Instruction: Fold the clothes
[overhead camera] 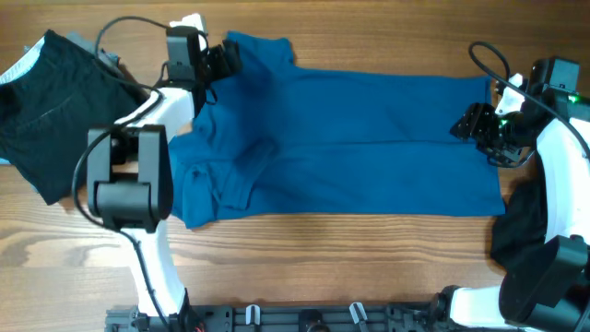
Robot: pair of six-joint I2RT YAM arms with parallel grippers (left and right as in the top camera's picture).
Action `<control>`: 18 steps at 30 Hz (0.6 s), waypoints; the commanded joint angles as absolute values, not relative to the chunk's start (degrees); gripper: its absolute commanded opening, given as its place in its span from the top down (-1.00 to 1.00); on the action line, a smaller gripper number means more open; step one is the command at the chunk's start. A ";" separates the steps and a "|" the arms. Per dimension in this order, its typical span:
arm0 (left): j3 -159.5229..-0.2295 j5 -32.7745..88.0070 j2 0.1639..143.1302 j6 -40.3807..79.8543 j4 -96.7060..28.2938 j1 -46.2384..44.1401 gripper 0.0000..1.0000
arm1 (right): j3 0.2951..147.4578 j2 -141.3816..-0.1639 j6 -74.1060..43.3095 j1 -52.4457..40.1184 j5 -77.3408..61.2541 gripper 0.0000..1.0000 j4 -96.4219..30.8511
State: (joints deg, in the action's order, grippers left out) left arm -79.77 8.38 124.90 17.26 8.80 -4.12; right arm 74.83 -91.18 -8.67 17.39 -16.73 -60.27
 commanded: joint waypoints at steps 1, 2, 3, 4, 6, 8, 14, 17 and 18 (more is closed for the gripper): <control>-79.83 10.48 127.26 17.34 9.87 -4.62 -0.65 | 75.09 -90.96 -7.70 17.10 -17.91 -0.36 -60.27; -79.83 10.48 127.68 17.34 9.63 -4.78 -0.50 | 75.09 -90.96 -7.73 17.10 -17.91 -0.36 -60.27; -79.83 10.48 128.42 17.37 9.65 -5.08 -0.44 | 75.09 -90.96 -7.73 17.10 -17.91 -0.36 -60.27; -79.83 10.50 129.05 17.37 9.61 -5.30 -0.44 | 75.09 -90.96 -7.70 17.10 -17.91 -0.36 -60.29; -79.83 10.48 129.82 17.34 9.19 -5.80 -0.43 | 75.09 -90.96 -7.70 17.10 -17.91 -0.36 -60.31; -79.83 10.46 129.93 17.30 8.99 -6.07 -0.43 | 75.09 -90.96 -7.70 17.10 -17.91 -0.35 -60.31; -79.85 10.46 129.71 17.10 8.43 -6.00 0.88 | 75.09 -90.96 -7.66 17.10 -17.87 -0.36 -59.40; -79.83 10.48 127.33 17.15 8.10 -5.85 0.92 | 75.09 -91.35 -7.66 17.10 -17.69 -0.36 -55.31; -79.83 10.48 125.49 17.15 7.33 -5.85 0.92 | 75.09 -91.92 -7.64 17.10 -17.67 -0.37 -53.19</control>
State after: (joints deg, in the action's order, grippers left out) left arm -79.83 9.80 128.84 17.21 8.16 -5.89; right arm 74.83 -91.18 -8.64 17.39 -16.73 -56.05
